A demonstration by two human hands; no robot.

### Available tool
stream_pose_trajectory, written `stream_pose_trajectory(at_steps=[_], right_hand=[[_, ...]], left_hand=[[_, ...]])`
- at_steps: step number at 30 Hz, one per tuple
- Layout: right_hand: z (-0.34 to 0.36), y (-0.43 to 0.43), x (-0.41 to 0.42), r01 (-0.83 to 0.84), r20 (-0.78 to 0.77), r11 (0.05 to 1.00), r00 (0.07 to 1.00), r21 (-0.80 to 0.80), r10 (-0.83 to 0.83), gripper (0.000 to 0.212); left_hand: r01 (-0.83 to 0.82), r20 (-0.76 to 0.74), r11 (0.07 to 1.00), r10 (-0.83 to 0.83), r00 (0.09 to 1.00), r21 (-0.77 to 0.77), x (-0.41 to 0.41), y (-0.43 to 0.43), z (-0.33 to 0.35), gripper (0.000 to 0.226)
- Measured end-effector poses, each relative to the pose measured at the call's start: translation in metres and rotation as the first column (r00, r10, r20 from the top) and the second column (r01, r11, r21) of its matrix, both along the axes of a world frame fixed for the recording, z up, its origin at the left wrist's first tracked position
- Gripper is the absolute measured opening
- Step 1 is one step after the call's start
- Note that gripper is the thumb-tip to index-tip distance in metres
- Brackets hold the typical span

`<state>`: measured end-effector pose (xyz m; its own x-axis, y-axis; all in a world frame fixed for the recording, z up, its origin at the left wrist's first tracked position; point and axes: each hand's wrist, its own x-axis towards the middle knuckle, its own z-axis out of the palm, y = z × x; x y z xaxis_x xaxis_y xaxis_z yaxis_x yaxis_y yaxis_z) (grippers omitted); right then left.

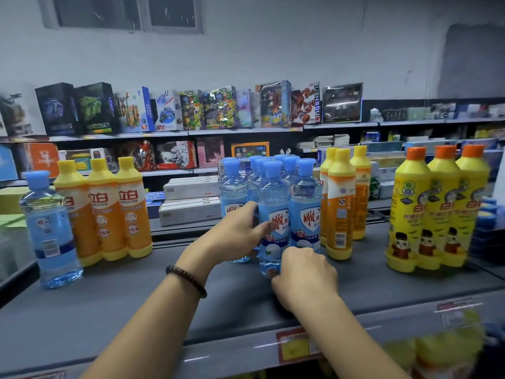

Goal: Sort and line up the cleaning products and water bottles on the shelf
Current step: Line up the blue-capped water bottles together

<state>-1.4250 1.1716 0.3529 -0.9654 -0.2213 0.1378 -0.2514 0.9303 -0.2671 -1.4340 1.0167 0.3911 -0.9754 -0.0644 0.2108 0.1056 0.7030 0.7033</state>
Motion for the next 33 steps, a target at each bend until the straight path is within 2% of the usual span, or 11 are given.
stream_pose_trajectory(at_steps=[4, 8, 14, 16, 19, 23, 26, 29, 33], right_hand=[[-0.001, 0.001, -0.003, -0.009, 0.012, 1.000, 1.000, 0.019, 0.009, 0.041], [-0.003, 0.001, -0.005, -0.017, 0.029, 0.999, 0.999, 0.027, 0.016, 0.041], [-0.003, 0.004, -0.004, -0.038, 0.024, 0.999, 0.999, -0.024, 0.038, 0.042], [-0.001, 0.005, -0.001, -0.055, 0.020, 0.997, 0.998, -0.053, 0.056, 0.040], [0.004, -0.001, 0.006, -0.126, 0.003, 0.989, 0.992, -0.079, 0.126, 0.035], [0.006, -0.027, 0.015, -0.247, -0.018, 0.964, 0.969, -0.099, 0.247, 0.041], [0.004, -0.060, 0.022, -0.342, -0.026, 0.928, 0.939, -0.148, 0.342, 0.040], [0.003, -0.104, 0.033, -0.463, 0.011, 0.845, 0.875, -0.269, 0.483, 0.041], [0.006, -0.168, 0.053, -0.567, 0.061, 0.775, 0.795, -0.278, 0.604, 0.047]], left_hand=[[-0.032, 0.011, 0.998, 0.031, 0.999, 0.051, -0.001, 0.003, -0.002, 0.032], [-0.048, -0.008, 0.993, 0.048, 0.999, -0.109, -0.002, 0.002, -0.009, 0.045], [-0.059, -0.023, 0.992, 0.057, 0.998, -0.113, 0.000, 0.005, -0.009, 0.046], [-0.073, -0.015, 0.982, 0.072, 0.997, -0.172, 0.005, 0.003, -0.009, 0.041], [-0.140, -0.020, 0.928, 0.142, 0.990, -0.346, 0.025, -0.012, -0.008, 0.035], [-0.288, 0.015, 0.810, 0.343, 0.939, -0.510, 0.072, -0.056, -0.005, 0.036], [-0.343, 0.082, 0.766, 0.455, 0.887, -0.543, 0.109, -0.089, -0.007, 0.041], [-0.405, 0.105, 0.732, 0.540, 0.835, -0.548, 0.144, -0.124, -0.014, 0.042], [-0.467, 0.128, 0.657, 0.648, 0.751, -0.592, 0.188, -0.171, -0.028, 0.028]])
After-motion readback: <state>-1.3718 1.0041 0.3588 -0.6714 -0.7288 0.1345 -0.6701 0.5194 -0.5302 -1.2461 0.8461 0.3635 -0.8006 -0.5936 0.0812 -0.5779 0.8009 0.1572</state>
